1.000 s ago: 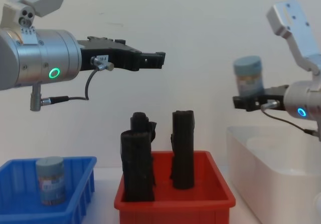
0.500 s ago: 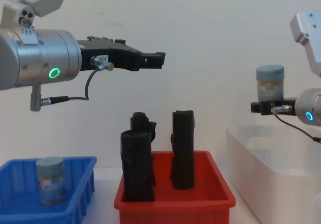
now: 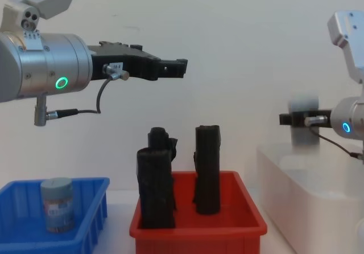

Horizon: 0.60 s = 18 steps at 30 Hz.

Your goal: Pick the cotton swabs from the blue box and place them into the white box.

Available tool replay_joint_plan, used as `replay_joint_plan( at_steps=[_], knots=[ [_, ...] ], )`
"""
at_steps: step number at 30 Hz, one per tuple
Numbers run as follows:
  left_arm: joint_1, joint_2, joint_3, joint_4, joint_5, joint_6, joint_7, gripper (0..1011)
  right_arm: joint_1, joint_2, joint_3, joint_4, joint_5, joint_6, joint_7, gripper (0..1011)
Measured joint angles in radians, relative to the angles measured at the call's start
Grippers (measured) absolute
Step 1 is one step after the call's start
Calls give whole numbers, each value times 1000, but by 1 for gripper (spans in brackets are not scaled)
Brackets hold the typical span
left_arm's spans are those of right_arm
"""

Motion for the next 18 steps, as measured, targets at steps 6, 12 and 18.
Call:
replay_joint_plan(
  at_steps=[6, 12, 18],
  knots=[
    [0, 0, 0, 0, 0, 0, 0, 999, 3, -2, 0, 3, 2, 1, 0, 925],
    [0, 0, 0, 0, 0, 0, 0, 1000, 5, -4, 1, 4, 3, 1, 0, 1002],
    [0, 0, 0, 0, 0, 0, 0, 1000, 6, -4, 1, 5, 4, 1, 0, 1002]
  ],
)
